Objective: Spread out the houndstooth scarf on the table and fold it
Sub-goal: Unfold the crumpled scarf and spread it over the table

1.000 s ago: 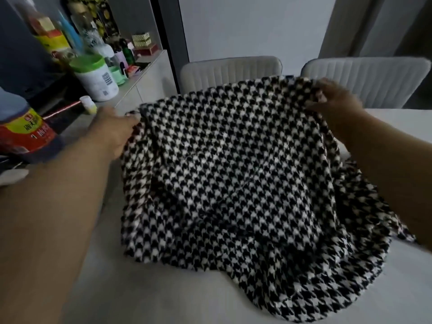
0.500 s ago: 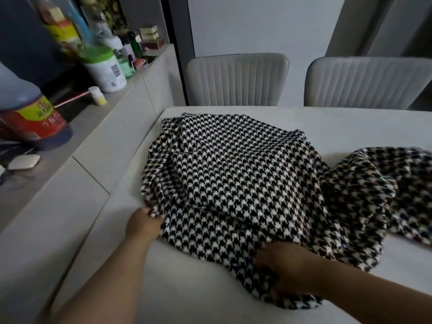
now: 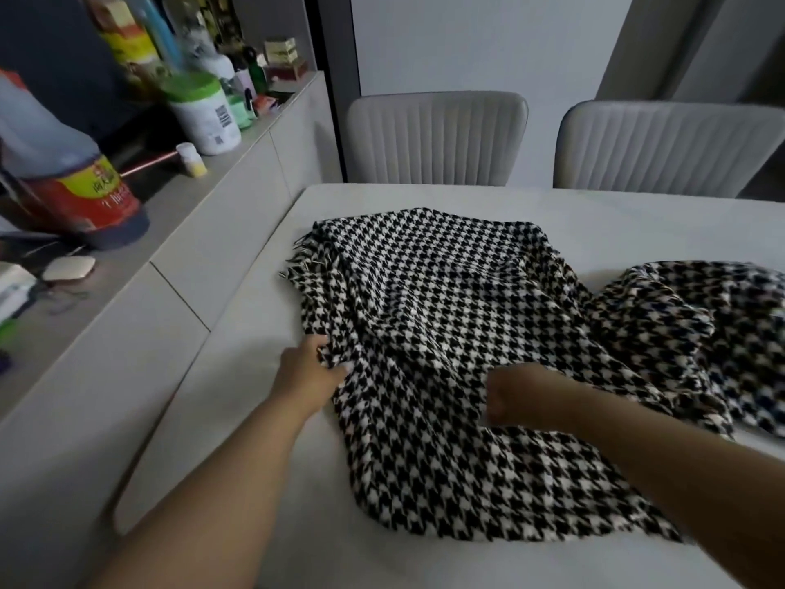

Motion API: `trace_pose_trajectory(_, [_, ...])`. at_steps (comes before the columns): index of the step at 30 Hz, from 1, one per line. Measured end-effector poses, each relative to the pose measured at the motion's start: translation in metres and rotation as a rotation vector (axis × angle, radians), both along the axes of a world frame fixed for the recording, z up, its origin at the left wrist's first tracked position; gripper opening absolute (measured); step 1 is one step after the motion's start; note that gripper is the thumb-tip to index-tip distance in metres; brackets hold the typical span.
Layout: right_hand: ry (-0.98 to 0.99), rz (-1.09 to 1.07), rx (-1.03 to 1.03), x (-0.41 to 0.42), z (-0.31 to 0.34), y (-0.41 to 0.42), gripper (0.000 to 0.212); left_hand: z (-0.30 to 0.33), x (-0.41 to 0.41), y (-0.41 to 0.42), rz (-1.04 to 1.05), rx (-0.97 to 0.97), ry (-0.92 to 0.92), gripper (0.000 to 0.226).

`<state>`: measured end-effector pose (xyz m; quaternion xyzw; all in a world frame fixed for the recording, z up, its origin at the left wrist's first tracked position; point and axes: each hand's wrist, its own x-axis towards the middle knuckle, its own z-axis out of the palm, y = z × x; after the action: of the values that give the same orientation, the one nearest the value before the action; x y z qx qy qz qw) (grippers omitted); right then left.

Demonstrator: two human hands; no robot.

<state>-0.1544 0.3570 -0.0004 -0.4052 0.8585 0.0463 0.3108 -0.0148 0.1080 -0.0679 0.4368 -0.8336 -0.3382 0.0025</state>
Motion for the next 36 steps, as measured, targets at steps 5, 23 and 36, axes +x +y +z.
trace_pose_trajectory(5, [-0.125, 0.015, -0.337, 0.042, -0.046, -0.033, 0.034, -0.017, 0.0, 0.025, -0.175, -0.185, -0.096, 0.024])
trace_pose_trajectory(23, [0.009, 0.091, -0.19, 0.059, -0.057, -0.071, 0.04, 0.01, 0.077, -0.046, 0.168, -0.005, -0.095, 0.072])
trace_pose_trajectory(36, [0.082, 0.085, -0.264, 0.08, -0.068, -0.081, 0.051, -0.011, 0.129, -0.09, 0.902, 0.711, 0.657, 0.017])
